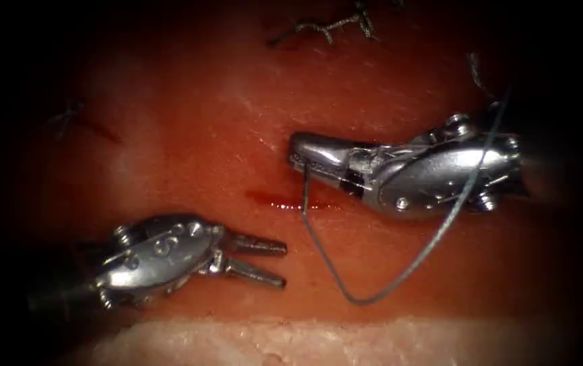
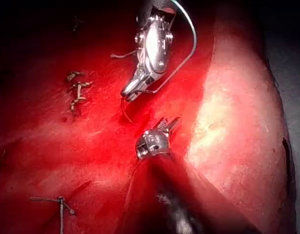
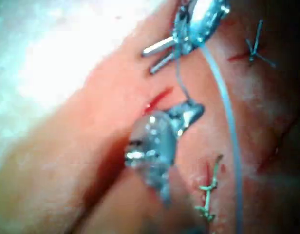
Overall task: Wound Closure
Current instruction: Throw the needle through the tissue with the right gripper.
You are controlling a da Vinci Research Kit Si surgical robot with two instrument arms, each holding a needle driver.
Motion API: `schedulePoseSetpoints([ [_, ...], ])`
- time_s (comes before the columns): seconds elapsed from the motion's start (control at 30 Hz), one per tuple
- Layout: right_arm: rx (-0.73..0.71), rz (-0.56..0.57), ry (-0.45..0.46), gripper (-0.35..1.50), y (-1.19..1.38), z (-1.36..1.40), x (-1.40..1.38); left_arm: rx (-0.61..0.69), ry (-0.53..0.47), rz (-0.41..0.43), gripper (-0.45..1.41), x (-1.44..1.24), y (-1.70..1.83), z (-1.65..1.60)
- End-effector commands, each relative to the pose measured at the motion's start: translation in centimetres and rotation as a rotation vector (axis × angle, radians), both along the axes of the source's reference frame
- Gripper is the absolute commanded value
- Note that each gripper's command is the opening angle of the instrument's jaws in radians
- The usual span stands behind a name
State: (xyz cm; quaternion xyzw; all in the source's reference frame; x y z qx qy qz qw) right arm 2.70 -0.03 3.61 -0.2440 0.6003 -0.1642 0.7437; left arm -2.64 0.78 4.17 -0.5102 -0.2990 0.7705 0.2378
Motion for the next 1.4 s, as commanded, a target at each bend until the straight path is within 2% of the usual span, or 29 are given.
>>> schedulePoseSetpoints([
  [0.03,-0.001,0.003,0.002,-0.35,0.06,0.04,0.09,-0.002,0.001,0.0,0.21,-0.07,0.0,0.08],
  [0.27,0.151,0.054,0.022,-0.35,0.26,0.07,0.11,0.015,0.026,-0.005,0.21,-0.02,-0.11,0.3],
  [0.37,0.318,0.092,0.029,-0.35,0.38,0.12,0.09,0.023,0.034,-0.006,0.19,0.02,-0.14,0.42],
  [0.5,0.416,0.118,0.043,-0.35,0.46,0.17,0.08,0.029,0.037,-0.007,0.19,0.05,-0.16,0.48],
  [0.77,0.596,0.174,0.066,-0.35,0.61,0.24,0.13,0.028,0.042,-0.003,0.17,0.07,-0.17,0.49],
  [1.07,0.723,0.209,0.057,-0.35,0.79,0.35,0.21,0.028,0.047,0.0,0.17,0.07,-0.2,0.47],
  [1.17,0.852,0.235,0.043,-0.35,0.82,0.4,0.19,0.028,0.049,0.002,0.17,0.08,-0.2,0.46],
  [1.4,1.017,0.281,0.031,-0.35,0.85,0.49,0.18,0.028,0.052,0.004,0.17,0.08,-0.21,0.45],
])
